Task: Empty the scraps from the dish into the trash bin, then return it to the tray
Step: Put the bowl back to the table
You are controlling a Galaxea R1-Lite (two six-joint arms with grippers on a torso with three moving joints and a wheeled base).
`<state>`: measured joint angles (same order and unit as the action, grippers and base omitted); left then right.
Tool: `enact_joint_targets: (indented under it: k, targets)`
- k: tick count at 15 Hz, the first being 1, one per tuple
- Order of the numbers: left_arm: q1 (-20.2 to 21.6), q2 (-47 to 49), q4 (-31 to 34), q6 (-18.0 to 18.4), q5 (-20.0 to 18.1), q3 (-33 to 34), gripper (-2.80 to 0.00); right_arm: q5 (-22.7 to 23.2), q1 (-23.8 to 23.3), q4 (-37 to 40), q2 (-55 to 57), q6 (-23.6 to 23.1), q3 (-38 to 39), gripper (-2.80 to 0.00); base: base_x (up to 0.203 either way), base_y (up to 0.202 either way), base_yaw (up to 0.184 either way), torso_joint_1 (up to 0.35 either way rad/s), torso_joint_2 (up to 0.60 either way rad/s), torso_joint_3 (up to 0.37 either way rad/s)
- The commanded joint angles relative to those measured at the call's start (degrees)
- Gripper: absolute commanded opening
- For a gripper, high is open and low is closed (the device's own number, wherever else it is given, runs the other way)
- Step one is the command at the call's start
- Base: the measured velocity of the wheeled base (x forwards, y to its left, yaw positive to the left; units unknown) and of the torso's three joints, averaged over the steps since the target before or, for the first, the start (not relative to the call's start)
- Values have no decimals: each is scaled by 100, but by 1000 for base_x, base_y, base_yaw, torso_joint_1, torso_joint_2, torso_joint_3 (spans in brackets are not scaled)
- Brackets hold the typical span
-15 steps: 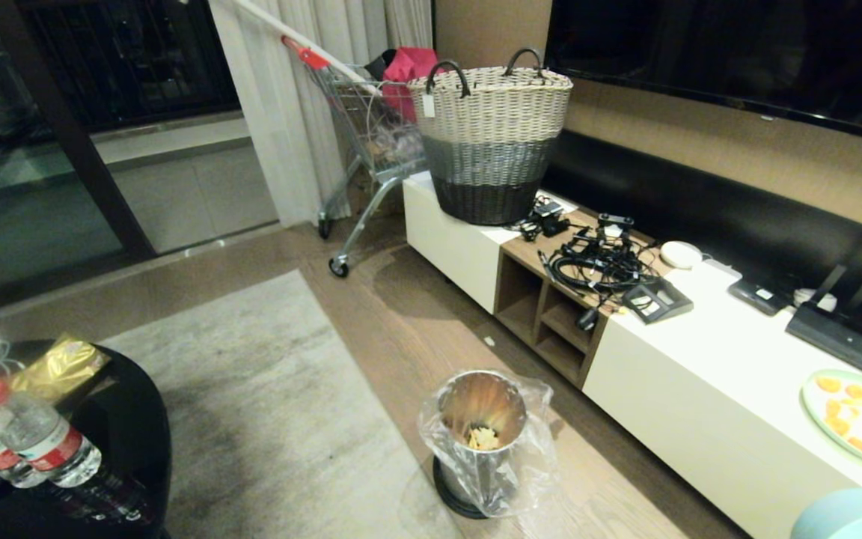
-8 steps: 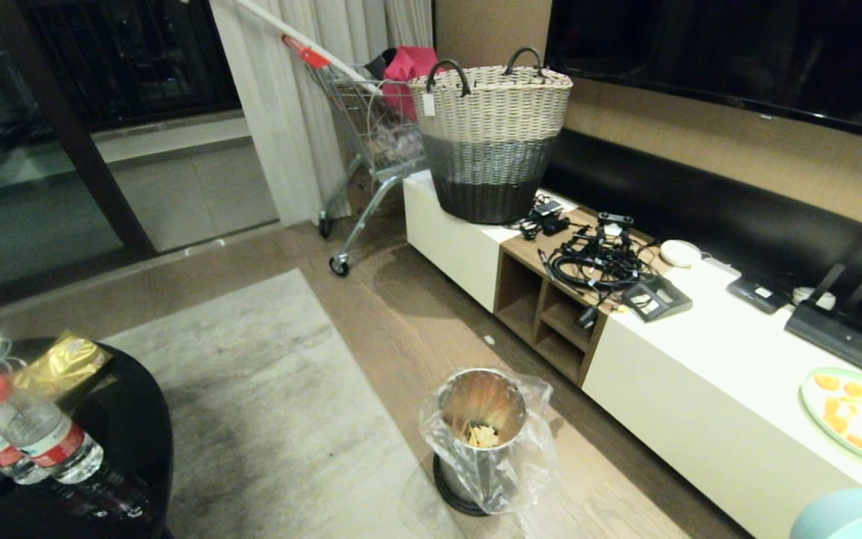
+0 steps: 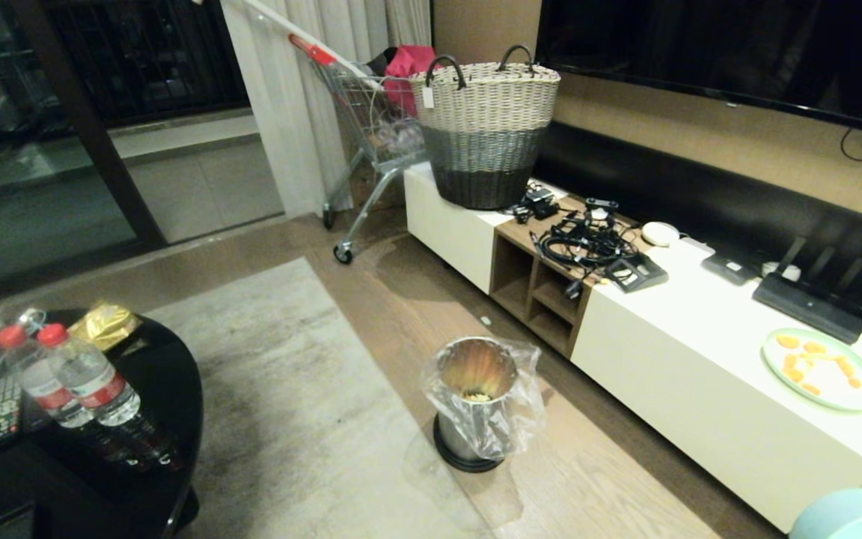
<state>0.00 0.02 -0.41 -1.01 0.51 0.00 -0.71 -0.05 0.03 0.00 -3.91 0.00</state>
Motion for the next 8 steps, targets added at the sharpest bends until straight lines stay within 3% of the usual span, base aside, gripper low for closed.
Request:
enact_joint_targets:
  k: [1, 3, 8]
  targets:
    - [0, -2, -2, 5, 2, 0, -280, 0, -3, -3, 0, -4, 0, -280, -180, 0, -2, 6, 6, 6]
    - [0, -2, -2, 5, 2, 0, -280, 0, 0, -3, 7, -4, 0, -280, -120, 0, -5, 0, 3, 5]
    - [0, -2, -2, 5, 2, 0, -280, 0, -1, 6, 6, -4, 0, -280, 0, 0, 0, 0, 0, 0]
